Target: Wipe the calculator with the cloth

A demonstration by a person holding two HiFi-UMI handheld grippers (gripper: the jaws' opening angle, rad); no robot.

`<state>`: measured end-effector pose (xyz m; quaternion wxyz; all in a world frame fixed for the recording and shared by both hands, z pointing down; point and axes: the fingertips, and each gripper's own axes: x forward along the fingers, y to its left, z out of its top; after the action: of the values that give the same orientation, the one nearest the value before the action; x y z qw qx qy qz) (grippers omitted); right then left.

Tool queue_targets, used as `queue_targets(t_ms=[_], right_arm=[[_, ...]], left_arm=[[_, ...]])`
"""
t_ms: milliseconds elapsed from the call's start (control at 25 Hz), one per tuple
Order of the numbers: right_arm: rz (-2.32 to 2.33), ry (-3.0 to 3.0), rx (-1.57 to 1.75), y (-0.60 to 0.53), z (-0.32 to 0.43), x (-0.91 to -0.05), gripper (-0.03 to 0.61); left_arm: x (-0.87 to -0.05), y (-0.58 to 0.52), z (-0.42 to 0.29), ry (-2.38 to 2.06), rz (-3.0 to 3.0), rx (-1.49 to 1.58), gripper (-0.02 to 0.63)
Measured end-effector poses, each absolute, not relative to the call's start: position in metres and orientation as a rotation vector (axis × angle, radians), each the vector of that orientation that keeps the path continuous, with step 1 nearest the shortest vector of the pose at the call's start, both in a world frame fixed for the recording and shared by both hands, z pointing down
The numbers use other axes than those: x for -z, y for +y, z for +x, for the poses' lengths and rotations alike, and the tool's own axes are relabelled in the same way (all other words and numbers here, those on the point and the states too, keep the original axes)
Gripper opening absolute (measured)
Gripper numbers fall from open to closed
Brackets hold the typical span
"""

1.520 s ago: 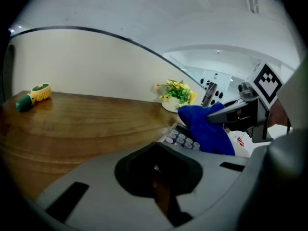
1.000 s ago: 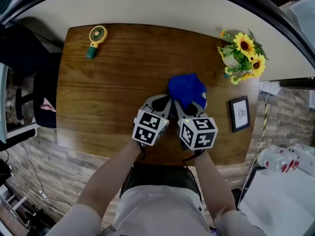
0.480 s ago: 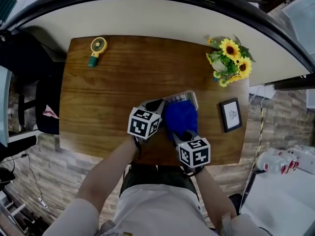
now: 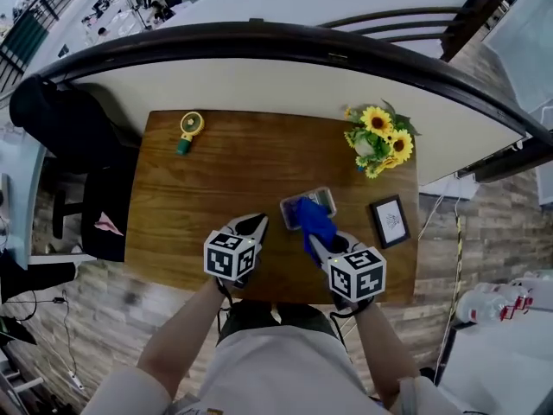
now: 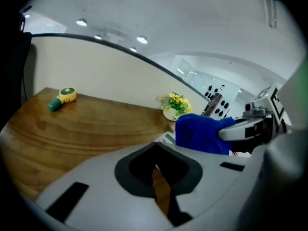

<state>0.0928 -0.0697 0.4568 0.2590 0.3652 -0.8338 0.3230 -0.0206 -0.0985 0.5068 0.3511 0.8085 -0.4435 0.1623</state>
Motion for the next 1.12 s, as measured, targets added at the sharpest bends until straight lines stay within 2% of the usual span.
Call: queue_targets(t_ms=[360,600,1120], right_arm=[[1.113,-2.529,-0.708,-0.105,0.092,-0.320,0.064],[1.129,-2.660,-0.462,-0.097,0.089,-0.235,0.066],[1.289,-2.786,-0.129,-0.063,0.114,-0.121,0.067]], left_arm=[[-0.389,-0.108,-0.033,-1.248,2.257,-0.295,0.002],[-0.297,-0.116,-0.034,-1.337,2.460,-0.239,0.002],[-0.167,-0.080,-0.050,-1.527,2.730,-0.164,0.002]])
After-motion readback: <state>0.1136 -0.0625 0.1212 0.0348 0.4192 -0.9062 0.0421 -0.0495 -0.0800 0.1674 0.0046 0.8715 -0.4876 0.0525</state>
